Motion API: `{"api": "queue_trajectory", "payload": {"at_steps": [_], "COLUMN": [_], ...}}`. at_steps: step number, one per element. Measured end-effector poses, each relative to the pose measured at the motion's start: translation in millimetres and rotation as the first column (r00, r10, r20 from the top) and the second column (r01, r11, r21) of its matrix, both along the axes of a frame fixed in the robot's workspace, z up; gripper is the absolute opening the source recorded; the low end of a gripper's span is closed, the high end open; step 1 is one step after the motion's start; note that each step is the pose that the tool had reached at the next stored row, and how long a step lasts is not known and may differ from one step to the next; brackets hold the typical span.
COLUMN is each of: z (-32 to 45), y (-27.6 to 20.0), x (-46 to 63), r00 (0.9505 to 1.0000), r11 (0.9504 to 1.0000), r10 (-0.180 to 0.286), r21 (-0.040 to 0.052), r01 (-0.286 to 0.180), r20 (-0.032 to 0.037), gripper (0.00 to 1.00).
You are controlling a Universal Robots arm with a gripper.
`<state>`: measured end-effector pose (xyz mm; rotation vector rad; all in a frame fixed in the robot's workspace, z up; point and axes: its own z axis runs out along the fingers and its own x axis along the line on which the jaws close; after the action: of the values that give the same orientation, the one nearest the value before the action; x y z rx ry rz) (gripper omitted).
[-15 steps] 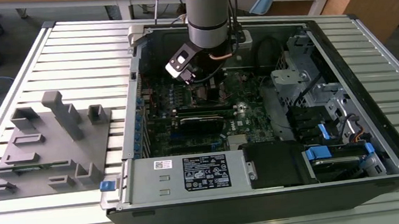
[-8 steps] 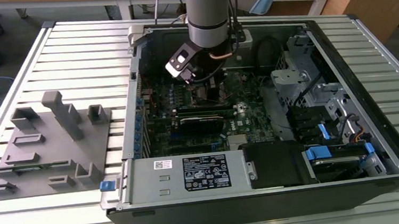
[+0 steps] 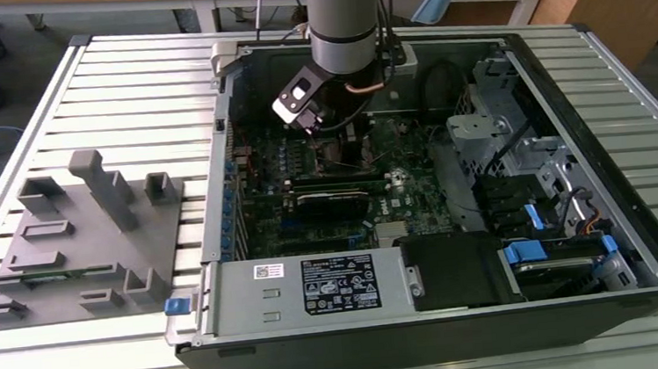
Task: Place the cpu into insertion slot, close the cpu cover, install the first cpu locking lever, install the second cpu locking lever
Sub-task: 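Place the cpu into insertion slot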
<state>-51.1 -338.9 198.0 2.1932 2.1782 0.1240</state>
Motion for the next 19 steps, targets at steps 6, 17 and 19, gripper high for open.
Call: {"api": "queue_trajectory", "payload": {"at_steps": [6,17,19], "z": [-0.2,-2.6,-2.6], "y": [-0.1,-0.1,-0.1], "x": [0.0,0.0,0.0], "r00": [1.0000,1.0000,1.0000], "r11": [1.0000,1.0000,1.0000], "r10": [0.000,0.000,0.000], "r21": [-0.0004,-0.0003,-0.0003], "r01": [0.000,0.000,0.000], "r20": [-0.0003,-0.0002,-0.0002], "gripper": [0.60,0.60,0.60]}}
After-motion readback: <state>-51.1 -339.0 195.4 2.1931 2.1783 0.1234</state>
